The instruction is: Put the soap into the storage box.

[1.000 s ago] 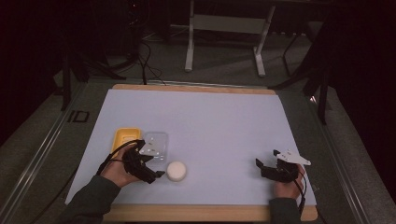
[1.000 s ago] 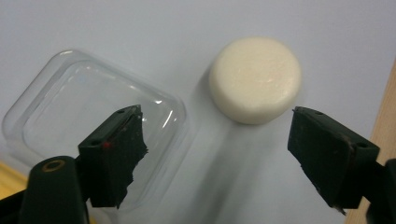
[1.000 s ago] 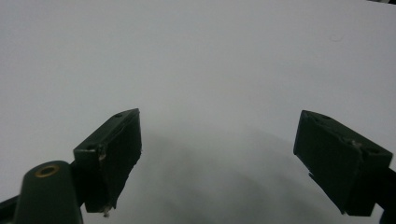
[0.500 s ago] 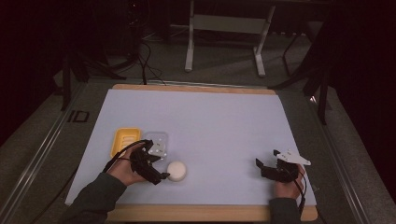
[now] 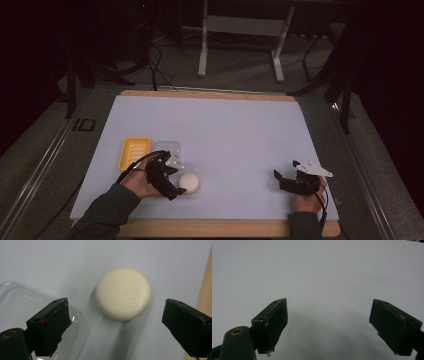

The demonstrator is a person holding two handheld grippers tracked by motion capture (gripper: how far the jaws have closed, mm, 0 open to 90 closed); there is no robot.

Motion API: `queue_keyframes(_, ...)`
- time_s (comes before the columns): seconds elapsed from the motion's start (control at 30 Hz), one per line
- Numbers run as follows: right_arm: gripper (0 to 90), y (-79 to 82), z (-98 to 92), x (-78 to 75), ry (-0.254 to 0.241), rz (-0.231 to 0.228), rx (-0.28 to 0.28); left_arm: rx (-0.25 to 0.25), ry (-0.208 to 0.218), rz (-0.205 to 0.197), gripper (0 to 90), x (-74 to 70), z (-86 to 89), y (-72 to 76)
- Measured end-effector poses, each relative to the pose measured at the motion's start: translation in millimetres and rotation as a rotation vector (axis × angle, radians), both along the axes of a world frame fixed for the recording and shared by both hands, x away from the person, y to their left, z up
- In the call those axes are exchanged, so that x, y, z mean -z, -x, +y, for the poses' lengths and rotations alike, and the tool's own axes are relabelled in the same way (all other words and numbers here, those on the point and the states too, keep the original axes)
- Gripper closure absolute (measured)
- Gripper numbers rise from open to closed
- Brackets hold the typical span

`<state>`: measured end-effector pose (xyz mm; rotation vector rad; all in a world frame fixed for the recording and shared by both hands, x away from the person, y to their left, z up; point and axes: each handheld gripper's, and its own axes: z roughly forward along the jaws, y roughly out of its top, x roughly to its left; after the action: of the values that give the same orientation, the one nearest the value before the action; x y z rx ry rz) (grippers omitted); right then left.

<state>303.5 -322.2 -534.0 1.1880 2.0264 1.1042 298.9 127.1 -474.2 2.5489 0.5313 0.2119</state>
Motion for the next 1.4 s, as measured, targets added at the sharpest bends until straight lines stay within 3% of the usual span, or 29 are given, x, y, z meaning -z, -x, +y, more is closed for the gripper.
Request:
queue_keyframes(0.2,14.7,0.1,0.0,0.0,0.000,-0.001,0.000,0.002,0.002,-0.004,14.1,3.5,-4.4,-0.7)
queue_keyframes(0.87,14.7,0.2,0.2,0.1,0.002,-0.002,-0.002,0.042,-0.077,0.041,7.3,16.8,-23.4,-7.2)
queue_keyframes(1.03,14.7,0.2,0.2,0.1,0.002,-0.003,-0.002,0.045,-0.116,0.046,6.1,19.0,-28.7,-10.1)
queue_keyframes(1.4,14.7,0.2,0.6,0.1,0.005,-0.003,-0.002,0.074,-0.128,0.066,7.2,24.9,-35.6,-12.8)
